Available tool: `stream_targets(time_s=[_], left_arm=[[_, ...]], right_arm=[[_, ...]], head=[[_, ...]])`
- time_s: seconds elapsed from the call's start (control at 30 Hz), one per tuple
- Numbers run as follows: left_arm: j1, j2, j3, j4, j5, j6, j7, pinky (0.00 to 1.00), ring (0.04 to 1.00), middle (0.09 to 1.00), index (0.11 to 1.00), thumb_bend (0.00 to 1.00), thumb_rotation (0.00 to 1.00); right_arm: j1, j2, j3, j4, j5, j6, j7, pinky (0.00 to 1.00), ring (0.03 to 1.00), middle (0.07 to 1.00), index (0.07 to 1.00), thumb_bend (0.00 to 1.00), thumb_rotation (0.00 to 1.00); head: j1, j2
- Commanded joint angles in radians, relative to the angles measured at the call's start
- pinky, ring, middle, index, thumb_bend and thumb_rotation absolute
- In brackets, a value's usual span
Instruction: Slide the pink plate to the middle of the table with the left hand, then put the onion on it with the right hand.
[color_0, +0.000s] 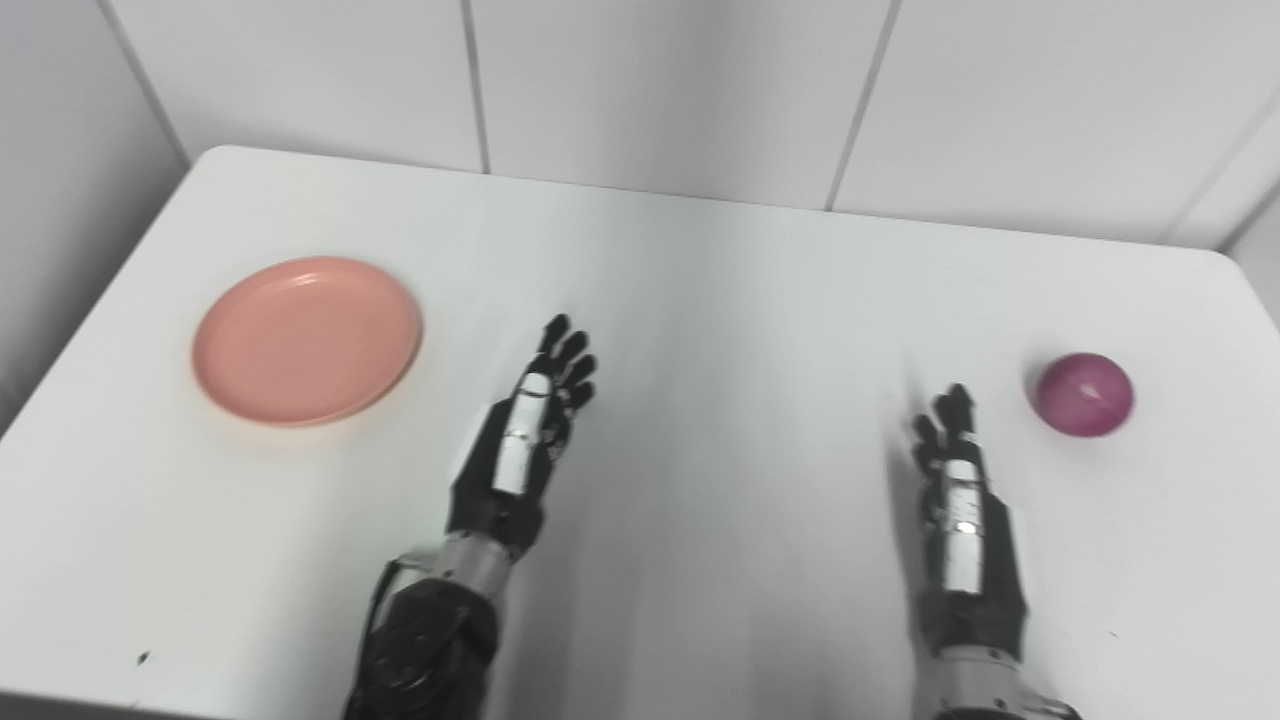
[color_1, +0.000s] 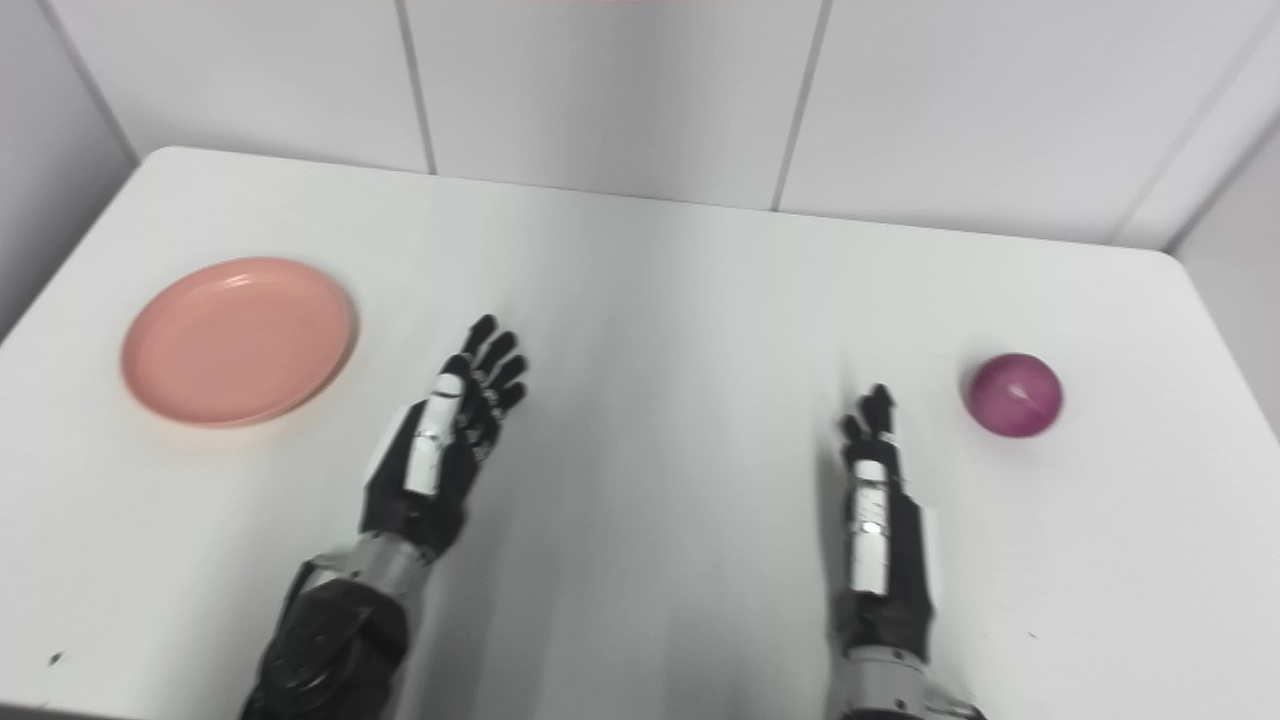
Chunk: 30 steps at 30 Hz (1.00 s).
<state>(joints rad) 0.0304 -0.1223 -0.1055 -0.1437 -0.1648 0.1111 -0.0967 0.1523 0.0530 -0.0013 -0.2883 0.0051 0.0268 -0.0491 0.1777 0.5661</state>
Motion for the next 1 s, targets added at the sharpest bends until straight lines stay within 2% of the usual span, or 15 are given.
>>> stream_targets(time_s=[0.0,0.03,0.07,0.1,0.2,0.37,0.53,0.6,0.8,0.97], left_arm=[[0.008,-0.017,-0.017,0.03,0.014,0.0,0.005,0.97,0.972,0.983,0.964,0.48,1.0],[0.005,-0.023,-0.021,0.037,0.015,-0.002,0.007,0.98,0.974,0.985,0.967,0.47,1.0],[0.003,-0.028,-0.024,0.042,0.015,-0.002,0.011,0.98,0.975,0.987,0.97,0.48,1.0],[0.0,-0.034,-0.027,0.049,0.018,-0.005,0.013,0.98,0.975,0.988,0.972,0.47,1.0],[-0.005,-0.052,-0.034,0.067,0.025,-0.019,0.016,0.99,0.977,0.993,0.981,0.47,1.0],[-0.014,-0.08,-0.055,0.096,0.044,-0.037,0.028,0.99,0.982,0.999,0.984,0.48,1.0],[-0.025,-0.096,-0.073,0.137,0.064,-0.076,0.043,1.0,0.993,1.0,0.99,0.47,1.0],[-0.029,-0.1,-0.077,0.153,0.066,-0.088,0.049,1.0,0.996,1.0,0.992,0.46,1.0],[-0.045,-0.109,-0.093,0.199,0.081,-0.13,0.077,0.98,0.987,1.0,0.983,0.46,1.0],[-0.059,-0.107,-0.102,0.238,0.085,-0.164,0.089,0.99,0.992,1.0,0.985,0.46,1.0]], right_arm=[[0.003,-0.023,-0.007,-0.032,0.021,-0.028,0.021,1.0,0.986,1.0,1.0,0.2,1.0],[0.0,-0.031,-0.013,-0.025,0.03,-0.034,0.026,1.0,0.987,1.0,1.0,0.2,1.0],[-0.002,-0.038,-0.017,-0.022,0.036,-0.037,0.032,1.0,0.989,1.0,1.0,0.21,1.0],[-0.004,-0.044,-0.022,-0.02,0.041,-0.037,0.037,1.0,0.991,1.0,1.0,0.21,1.0],[-0.006,-0.057,-0.033,-0.018,0.049,-0.036,0.046,1.0,0.994,1.0,1.0,0.21,1.0],[-0.01,-0.077,-0.042,-0.023,0.074,-0.007,0.058,1.0,1.0,1.0,1.0,0.22,1.0],[-0.014,-0.091,-0.057,0.0,0.117,-0.007,0.069,1.0,1.0,1.0,1.0,0.32,1.0],[-0.017,-0.095,-0.059,0.014,0.116,-0.018,0.07,1.0,0.994,1.0,0.99,0.39,1.0],[-0.014,-0.089,-0.077,0.039,0.104,-0.02,0.047,0.94,0.921,0.941,0.93,0.47,0.95],[-0.017,-0.092,-0.082,0.051,0.117,-0.033,0.056,0.89,0.904,0.929,0.917,0.47,0.93]], head=[[0.017,-0.004],[0.051,-0.013],[0.051,-0.013],[0.086,-0.022],[0.132,-0.036],[0.215,-0.076],[0.278,-0.115],[0.295,-0.127],[0.344,-0.164],[0.348,-0.184]])
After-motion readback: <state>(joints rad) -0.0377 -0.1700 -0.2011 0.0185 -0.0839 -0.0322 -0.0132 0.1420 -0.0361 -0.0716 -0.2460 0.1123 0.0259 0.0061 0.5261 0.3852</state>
